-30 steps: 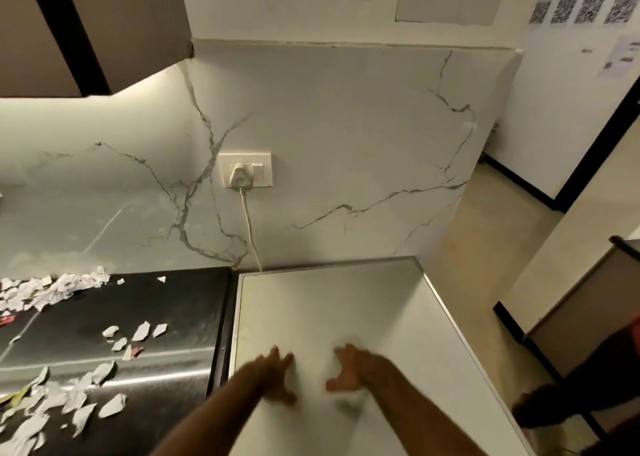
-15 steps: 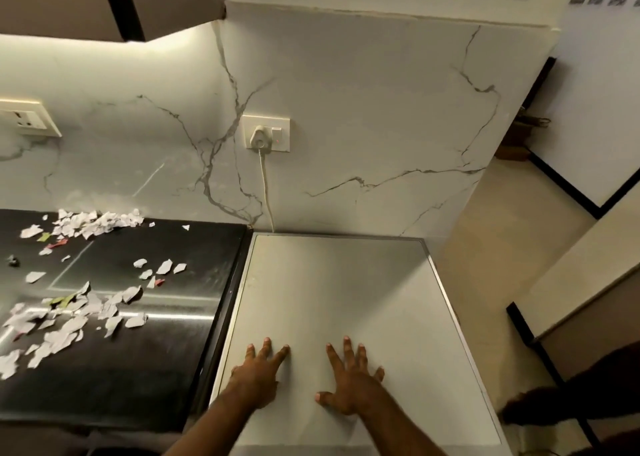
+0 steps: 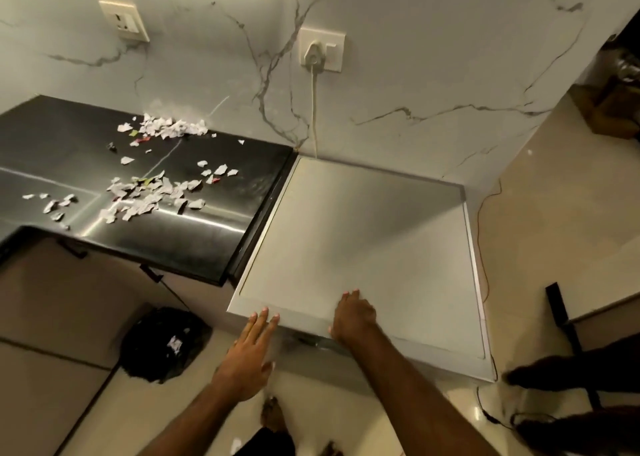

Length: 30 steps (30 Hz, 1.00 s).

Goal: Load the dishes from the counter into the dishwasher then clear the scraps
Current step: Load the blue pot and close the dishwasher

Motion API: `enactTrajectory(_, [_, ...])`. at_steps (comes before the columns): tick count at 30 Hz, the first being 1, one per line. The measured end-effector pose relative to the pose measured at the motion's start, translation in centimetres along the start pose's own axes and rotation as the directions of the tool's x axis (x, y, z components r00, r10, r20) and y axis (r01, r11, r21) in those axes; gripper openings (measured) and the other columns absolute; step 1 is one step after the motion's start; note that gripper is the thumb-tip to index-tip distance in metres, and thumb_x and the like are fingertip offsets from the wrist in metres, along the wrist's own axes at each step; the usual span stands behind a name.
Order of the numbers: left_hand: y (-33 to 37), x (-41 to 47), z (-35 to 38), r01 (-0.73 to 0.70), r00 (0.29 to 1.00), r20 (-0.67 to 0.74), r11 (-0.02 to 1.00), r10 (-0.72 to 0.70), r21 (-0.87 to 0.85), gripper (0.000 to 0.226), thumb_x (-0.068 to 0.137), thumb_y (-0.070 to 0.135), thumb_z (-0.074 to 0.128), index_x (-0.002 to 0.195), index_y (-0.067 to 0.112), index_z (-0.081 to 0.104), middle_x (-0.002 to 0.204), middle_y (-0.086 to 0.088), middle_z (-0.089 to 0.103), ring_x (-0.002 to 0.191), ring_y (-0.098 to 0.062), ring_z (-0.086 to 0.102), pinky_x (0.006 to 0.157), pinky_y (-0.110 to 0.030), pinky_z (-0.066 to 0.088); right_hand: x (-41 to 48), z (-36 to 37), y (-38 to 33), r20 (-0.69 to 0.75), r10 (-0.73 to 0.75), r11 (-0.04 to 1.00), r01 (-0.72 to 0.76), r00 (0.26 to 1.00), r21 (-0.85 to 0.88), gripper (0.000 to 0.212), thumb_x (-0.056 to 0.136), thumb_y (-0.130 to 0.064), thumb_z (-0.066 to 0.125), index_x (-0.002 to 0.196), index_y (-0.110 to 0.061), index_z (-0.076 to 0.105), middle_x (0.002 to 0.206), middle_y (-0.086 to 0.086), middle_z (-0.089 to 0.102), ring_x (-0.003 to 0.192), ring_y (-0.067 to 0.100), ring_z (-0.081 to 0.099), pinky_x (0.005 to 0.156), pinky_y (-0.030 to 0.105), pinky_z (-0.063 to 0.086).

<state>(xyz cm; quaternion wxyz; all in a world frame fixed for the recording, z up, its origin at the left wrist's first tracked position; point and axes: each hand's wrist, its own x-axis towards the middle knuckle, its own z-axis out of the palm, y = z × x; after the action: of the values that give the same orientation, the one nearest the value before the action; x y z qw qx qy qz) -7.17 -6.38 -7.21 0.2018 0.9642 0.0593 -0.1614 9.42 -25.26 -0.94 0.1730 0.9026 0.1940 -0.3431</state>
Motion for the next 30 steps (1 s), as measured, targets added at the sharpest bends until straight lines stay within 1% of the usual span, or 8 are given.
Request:
enactTrajectory(4, [0.2,-1.9,1.0,0.017,0.982,-0.172,0.942,-0.079,-0.336,0.083,0.098,0.037,0.061,0.162,0.024,0.009,0.167,0.011,-0.014,0.149,-0.007,0.007,0.117,-0.028,0.023,-1.1,0.8,-0.8,-0.058,0.024,0.999,-0.022,0.998,0.04,0.098,0.1,-0.057,0.059,0.163,-0.001,0.01,0.172,0.021,0.005,0.159,0.034,0.016,0.119,0.043,0.039])
enactTrajectory(6, [0.7,-1.5,1.1,0.187,0.903,-0.227,0.809,-0.365,-0.557,0.081,0.096,0.046,0.063,0.159,0.013,0.025,0.169,-0.005,0.009,0.153,-0.019,0.018,0.119,-0.033,0.022,-1.8,0.7,-0.7,-0.093,0.03,0.996,-0.022,0.995,0.084,0.104,0.096,-0.068,0.056,0.163,0.0,0.014,0.172,0.022,0.009,0.158,0.035,0.018,0.121,0.043,0.036])
enactTrajectory(8, [1.1,-0.5,0.5,0.379,0.759,0.041,0.39,-0.65,-0.839,0.094,0.086,0.065,0.064,0.154,0.007,0.036,0.16,-0.017,0.034,0.145,-0.033,0.037,0.119,-0.043,0.031,-2.1,0.6,-0.5,-0.12,0.032,0.992,-0.017,0.992,0.122,0.108,0.093,-0.074,0.055,0.162,0.0,0.018,0.17,0.022,0.016,0.156,0.034,0.024,0.123,0.041,0.034])
enactTrajectory(10, [0.7,0.6,-0.1,0.339,0.704,0.337,-0.121,-0.625,-0.933,0.101,0.081,0.072,0.066,0.152,0.005,0.038,0.156,-0.019,0.04,0.14,-0.036,0.044,0.116,-0.046,0.037,-2.3,0.7,-0.6,-0.129,0.062,0.987,-0.041,0.99,0.156,0.111,0.09,-0.077,0.056,0.162,-0.001,0.02,0.169,0.022,0.019,0.154,0.034,0.029,0.121,0.039,0.034])
enactTrajectory(12, [0.5,1.7,-0.9,0.263,0.744,0.428,-0.363,-0.513,-0.894,0.097,0.087,0.062,0.066,0.154,0.003,0.03,0.159,-0.02,0.033,0.146,-0.035,0.036,0.119,-0.045,0.034,-2.5,0.7,-1.0,-0.136,0.082,0.985,-0.06,0.987,0.161,0.112,0.09,-0.076,0.057,0.162,-0.001,0.018,0.169,0.021,0.019,0.154,0.033,0.03,0.121,0.038,0.033])
enactTrajectory(17, [0.3,3.5,-1.6,0.204,0.766,0.44,-0.472,-0.469,-0.858,0.082,0.086,0.054,0.072,0.145,0.005,0.045,0.146,-0.018,0.05,0.14,-0.033,0.044,0.117,-0.045,0.035,-2.8,1.2,-1.6,-0.155,0.122,0.974,-0.089,0.98,0.208,0.116,0.09,-0.073,0.061,0.162,0.002,0.011,0.171,0.022,0.013,0.152,0.035,0.033,0.121,0.039,0.034])
enactTrajectory(25, [-1.6,3.9,-1.4,0.232,0.743,0.453,-0.445,-0.492,-0.865,0.055,0.086,0.042,0.077,0.124,0.006,0.063,0.121,-0.015,0.066,0.105,-0.025,0.062,0.102,-0.038,0.046,-3.0,1.0,-2.1,-0.135,0.126,0.97,-0.094,0.983,0.223,0.112,0.093,-0.068,0.06,0.163,0.002,0.009,0.171,0.024,0.007,0.153,0.037,0.029,0.122,0.04,0.034])
enactTrajectory(30, [-2.6,3.5,-1.0,0.258,0.712,0.478,-0.442,-0.515,-0.859,0.054,0.083,0.033,0.081,0.126,0.005,0.062,0.126,-0.012,0.065,0.123,-0.029,0.059,0.106,-0.038,0.046,-2.7,1.0,-2.2,-0.146,0.138,0.962,-0.098,0.98,0.253,0.114,0.091,-0.068,0.064,0.162,0.003,0.01,0.171,0.024,0.008,0.154,0.037,0.029,0.122,0.039,0.032])
